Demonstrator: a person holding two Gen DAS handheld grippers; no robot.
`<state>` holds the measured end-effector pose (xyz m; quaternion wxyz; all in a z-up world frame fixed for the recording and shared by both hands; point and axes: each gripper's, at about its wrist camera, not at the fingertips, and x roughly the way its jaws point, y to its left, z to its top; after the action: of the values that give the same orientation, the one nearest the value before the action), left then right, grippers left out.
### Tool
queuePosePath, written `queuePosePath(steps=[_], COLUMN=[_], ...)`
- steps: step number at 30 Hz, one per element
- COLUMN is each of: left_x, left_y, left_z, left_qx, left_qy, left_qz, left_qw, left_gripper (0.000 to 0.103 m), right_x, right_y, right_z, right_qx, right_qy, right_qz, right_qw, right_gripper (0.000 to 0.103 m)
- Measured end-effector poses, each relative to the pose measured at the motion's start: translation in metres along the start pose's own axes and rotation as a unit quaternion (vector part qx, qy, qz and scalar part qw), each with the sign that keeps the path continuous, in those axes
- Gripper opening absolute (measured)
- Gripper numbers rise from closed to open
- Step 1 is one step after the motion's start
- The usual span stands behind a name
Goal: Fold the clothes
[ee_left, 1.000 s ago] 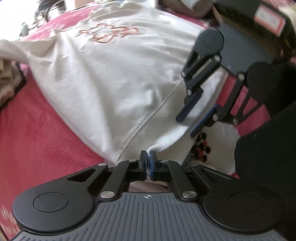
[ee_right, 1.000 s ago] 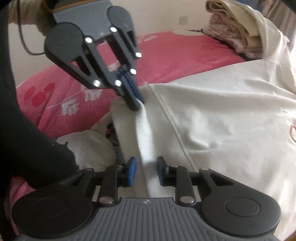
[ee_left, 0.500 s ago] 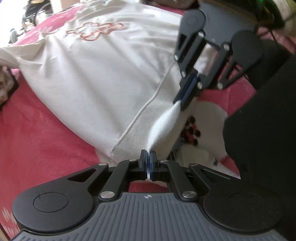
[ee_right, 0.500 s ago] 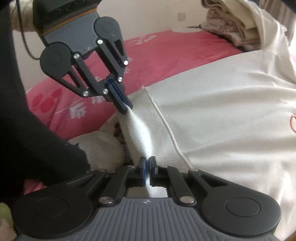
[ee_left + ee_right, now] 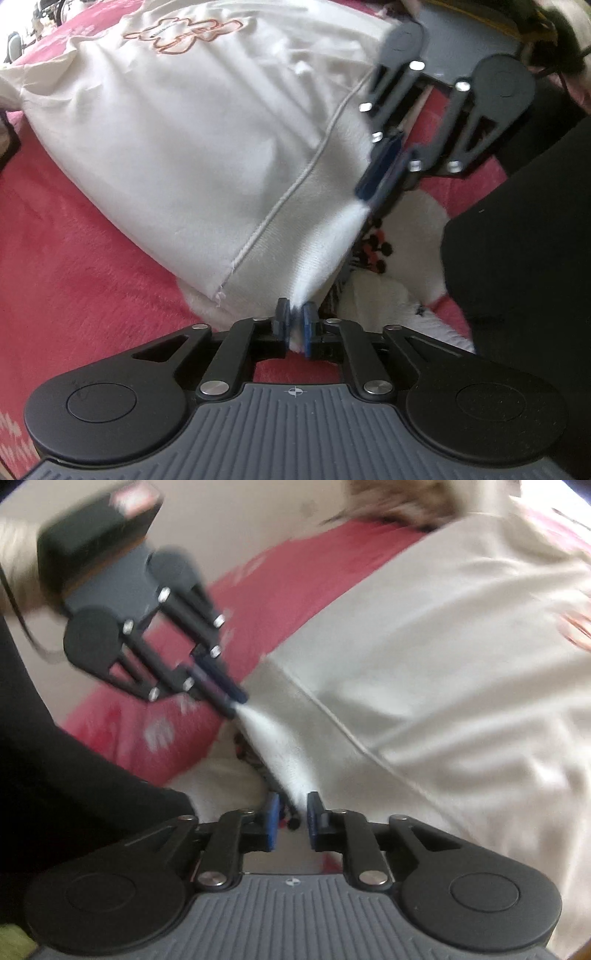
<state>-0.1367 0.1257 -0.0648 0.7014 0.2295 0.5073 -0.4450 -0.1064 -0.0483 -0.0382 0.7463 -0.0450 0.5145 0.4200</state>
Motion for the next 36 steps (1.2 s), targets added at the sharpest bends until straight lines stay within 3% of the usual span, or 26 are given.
queuePosePath(steps=[3,5,10,12,13,15,19,23,26,30,34,36], left_x=[-0.018,-0.029,-0.039,-0.029,-0.021,-0.003,0.022,0.032,0.032,0.033,0.035,0.035], left_y=[0.006,0.012,0.022,0.017,0.013,0.006,-0.008,-0.016,-0.014,-0.009,-0.005,-0.003], left_z=[0.003,0.007,0.027,0.037,0.042,0.050,0.047,0.045,0.044,0.045,0.045,0.043], left_qx=[-0.025,-0.043,-0.076,-0.070,-0.063,-0.051,-0.016,0.000,-0.003,-0.010,-0.020,-0.023], left_qy=[-0.008,-0.021,-0.061,-0.064,-0.064,-0.052,-0.017,0.000,0.003,0.006,0.008,0.009], left_qz=[-0.010,-0.016,-0.015,-0.002,0.002,0.001,0.009,0.015,0.013,0.005,-0.004,-0.007], left_qw=[0.9996,0.9987,0.9952,0.9954,0.9960,0.9974,0.9997,0.9999,0.9999,0.9999,0.9998,0.9997], left_gripper=[0.018,0.019,0.020,0.020,0.020,0.020,0.020,0.020,0.020,0.020,0.020,0.020], right_x=[-0.043,-0.074,-0.156,-0.182,-0.191,-0.200,-0.182,-0.146,-0.119,-0.102,-0.100,-0.101], right_y=[-0.013,-0.024,-0.047,-0.052,-0.056,-0.057,-0.043,-0.039,-0.043,-0.052,-0.055,-0.055], right_z=[-0.029,-0.052,-0.120,-0.141,-0.148,-0.157,-0.155,-0.141,-0.133,-0.133,-0.136,-0.137], right_qx=[0.108,0.181,0.331,0.360,0.361,0.334,0.214,0.110,0.067,0.046,0.048,0.055], right_qy=[-0.076,-0.127,-0.243,-0.259,-0.254,-0.226,-0.139,-0.064,-0.023,0.012,0.017,0.014], right_qz=[-0.015,-0.032,-0.113,-0.166,-0.195,-0.253,-0.323,-0.315,-0.292,-0.286,-0.288,-0.301], right_qw=[0.991,0.975,0.905,0.881,0.876,0.880,0.911,0.941,0.954,0.957,0.956,0.952], right_gripper=[0.027,0.028,0.033,0.033,0.033,0.033,0.033,0.031,0.030,0.031,0.029,0.016])
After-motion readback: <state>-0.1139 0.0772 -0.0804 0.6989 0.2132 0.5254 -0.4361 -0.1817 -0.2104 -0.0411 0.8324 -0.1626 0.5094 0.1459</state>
